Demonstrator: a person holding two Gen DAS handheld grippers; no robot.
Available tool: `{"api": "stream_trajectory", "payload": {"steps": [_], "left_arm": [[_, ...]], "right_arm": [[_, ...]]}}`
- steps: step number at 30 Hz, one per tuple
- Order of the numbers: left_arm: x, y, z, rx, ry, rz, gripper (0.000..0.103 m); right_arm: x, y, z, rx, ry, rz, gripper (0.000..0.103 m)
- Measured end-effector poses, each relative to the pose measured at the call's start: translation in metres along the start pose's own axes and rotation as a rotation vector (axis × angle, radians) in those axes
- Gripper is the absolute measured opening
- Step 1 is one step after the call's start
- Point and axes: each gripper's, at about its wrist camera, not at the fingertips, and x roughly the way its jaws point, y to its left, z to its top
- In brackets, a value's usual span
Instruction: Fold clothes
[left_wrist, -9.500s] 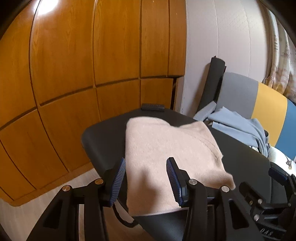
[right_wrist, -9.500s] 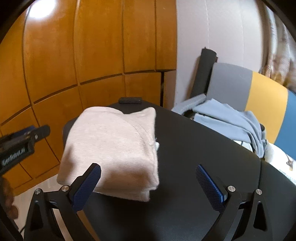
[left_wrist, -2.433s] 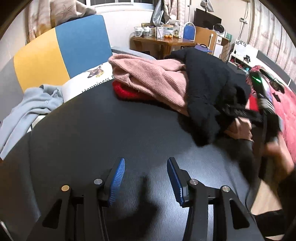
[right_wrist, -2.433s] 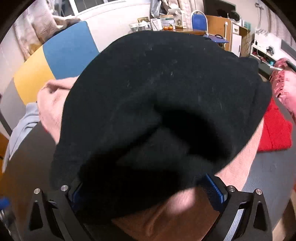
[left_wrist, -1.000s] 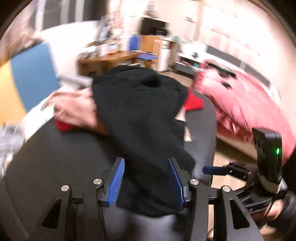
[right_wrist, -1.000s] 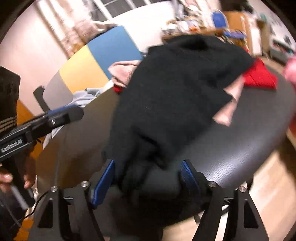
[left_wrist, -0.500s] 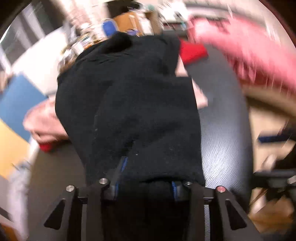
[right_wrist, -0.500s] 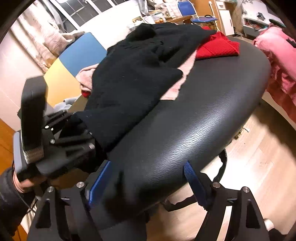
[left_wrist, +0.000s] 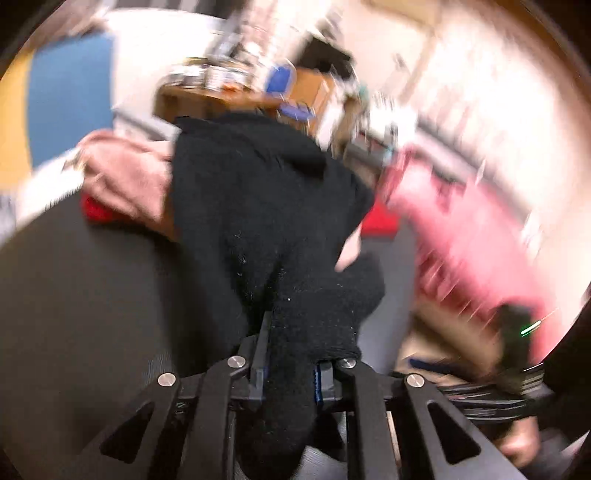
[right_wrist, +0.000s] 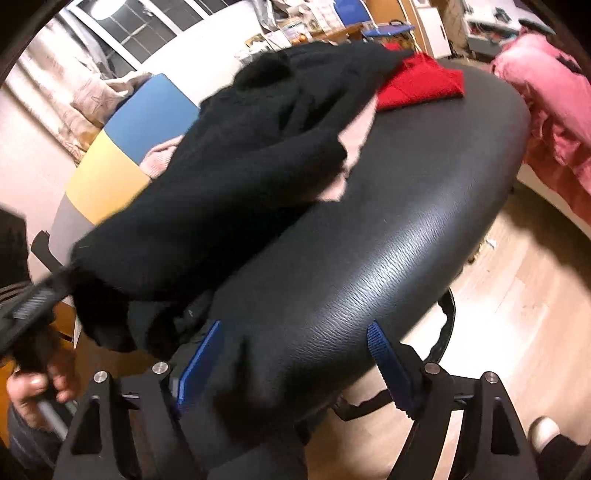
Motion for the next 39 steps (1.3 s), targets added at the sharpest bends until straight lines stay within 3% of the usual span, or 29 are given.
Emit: {"api": "stream_trajectory", "payload": {"steps": [2,5,12,14,20,22,25,29,33,35,37,38,39], "left_arm": [[-0.041,0.028,-0.009,-0.131,-0.069,-0.075,0.014],[-0.098,0.082,-0.039,-0.294,-0.132,-0.077,0.014],[-0.173,0.174,-0.128,-0.504,-0.098,0.282,0.027],[-0.183,0.178,-0.145,-0.523,-0.089,0.325,0.028],[-0.18,0.145,-0.169,-0.395,-0.056,0.306,0.039],[-0.161,0.12,-0.163,-0.311,-0.021,0.287,0.043],[-0.132,0.074,-0.151,-0.104,0.031,0.289,0.044],[-0.104,0.038,-0.138,-0.002,0.047,0.215,0.046],[-0.098,0.045,-0.143,-0.064,0.058,0.199,0.046],[-0.104,0.054,-0.144,-0.074,0.059,0.252,0.046],[-0.11,0.063,-0.151,-0.111,0.055,0.278,0.046],[-0.116,0.071,-0.156,-0.143,0.054,0.28,0.046],[-0.121,0.077,-0.16,-0.167,0.05,0.289,0.046]], "right_arm": [[0.001,0.005,0.0,-0.004,0.0,0.007,0.084],[0.001,0.012,0.0,-0.011,-0.001,0.018,0.085],[0.016,0.04,-0.007,-0.065,0.037,0.048,0.086],[0.021,0.051,-0.011,-0.093,0.049,0.052,0.086],[0.034,0.077,-0.017,-0.148,0.088,0.06,0.086],[0.04,0.085,-0.017,-0.163,0.091,0.062,0.087],[0.045,0.097,-0.013,-0.184,0.089,0.086,0.087],[0.056,0.097,-0.004,-0.038,0.153,0.347,0.091],[0.077,0.112,0.006,-0.04,0.179,0.463,0.09],[0.092,0.13,0.005,-0.13,0.205,0.448,0.08],[0.109,0.146,-0.001,-0.205,0.252,0.387,0.057],[0.114,0.149,-0.005,-0.225,0.266,0.345,0.037],[0.115,0.153,-0.007,-0.231,0.264,0.348,0.027]]}}
